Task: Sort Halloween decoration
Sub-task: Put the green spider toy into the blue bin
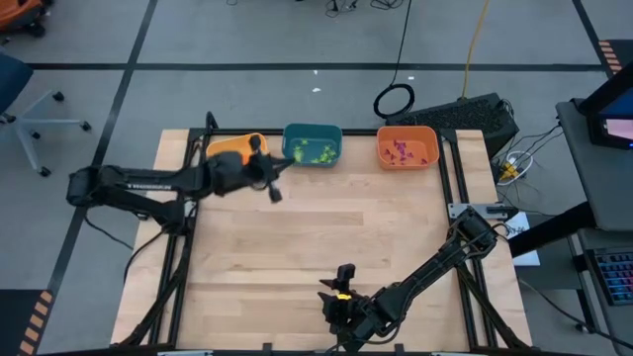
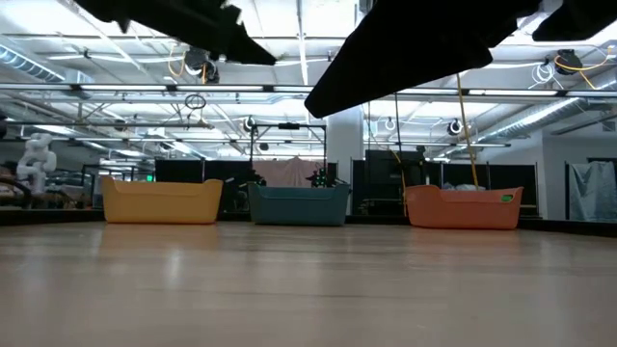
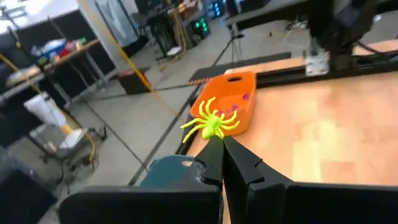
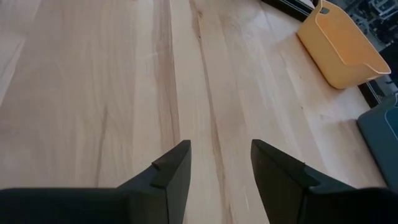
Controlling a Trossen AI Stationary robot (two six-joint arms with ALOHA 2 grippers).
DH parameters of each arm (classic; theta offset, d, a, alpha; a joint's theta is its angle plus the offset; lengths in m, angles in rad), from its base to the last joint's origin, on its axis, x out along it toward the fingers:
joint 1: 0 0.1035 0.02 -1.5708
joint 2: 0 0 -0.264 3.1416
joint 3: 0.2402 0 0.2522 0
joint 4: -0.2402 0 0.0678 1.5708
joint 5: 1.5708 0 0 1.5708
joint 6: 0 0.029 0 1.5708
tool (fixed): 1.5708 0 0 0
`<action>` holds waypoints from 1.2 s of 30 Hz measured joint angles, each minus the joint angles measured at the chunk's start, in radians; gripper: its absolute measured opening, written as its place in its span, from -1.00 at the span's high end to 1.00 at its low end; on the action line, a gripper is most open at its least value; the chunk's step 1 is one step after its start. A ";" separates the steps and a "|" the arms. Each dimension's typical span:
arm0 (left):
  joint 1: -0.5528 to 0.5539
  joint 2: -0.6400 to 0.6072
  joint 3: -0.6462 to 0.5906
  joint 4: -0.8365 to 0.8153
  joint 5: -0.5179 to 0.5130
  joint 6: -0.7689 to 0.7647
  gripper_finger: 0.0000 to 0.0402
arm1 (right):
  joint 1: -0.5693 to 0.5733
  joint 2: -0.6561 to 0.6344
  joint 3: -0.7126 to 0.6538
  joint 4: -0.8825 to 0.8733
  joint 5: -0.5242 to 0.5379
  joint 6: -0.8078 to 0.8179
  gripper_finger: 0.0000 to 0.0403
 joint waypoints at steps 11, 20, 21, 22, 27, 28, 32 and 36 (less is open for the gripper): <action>0.249 0.305 0.212 -0.157 0.073 -0.107 1.00 | 0.000 0.000 0.000 0.004 -0.001 -0.009 0.23; 0.337 0.583 0.389 -0.291 0.072 -0.172 1.00 | 0.000 0.000 0.000 0.003 -0.004 0.022 0.23; 0.345 0.606 0.405 -0.303 0.072 -0.183 1.00 | 0.000 0.000 0.000 0.003 -0.004 0.024 0.23; 0.351 0.627 0.421 -0.312 0.072 -0.187 1.00 | 0.000 0.000 0.000 0.003 -0.004 0.024 0.23; 0.383 0.695 0.459 -0.333 0.071 -0.222 1.00 | 0.000 0.000 0.000 0.003 -0.004 0.024 0.23; 0.388 0.703 0.462 -0.341 0.071 -0.239 1.00 | 0.000 0.000 0.000 0.003 -0.004 0.024 0.23; 0.409 0.721 0.467 -0.375 0.110 -0.296 1.00 | 0.000 0.000 0.000 0.003 -0.004 0.024 0.23; 0.413 0.723 0.467 -0.406 0.124 -0.317 0.99 | 0.001 0.000 0.000 0.002 -0.005 0.020 0.23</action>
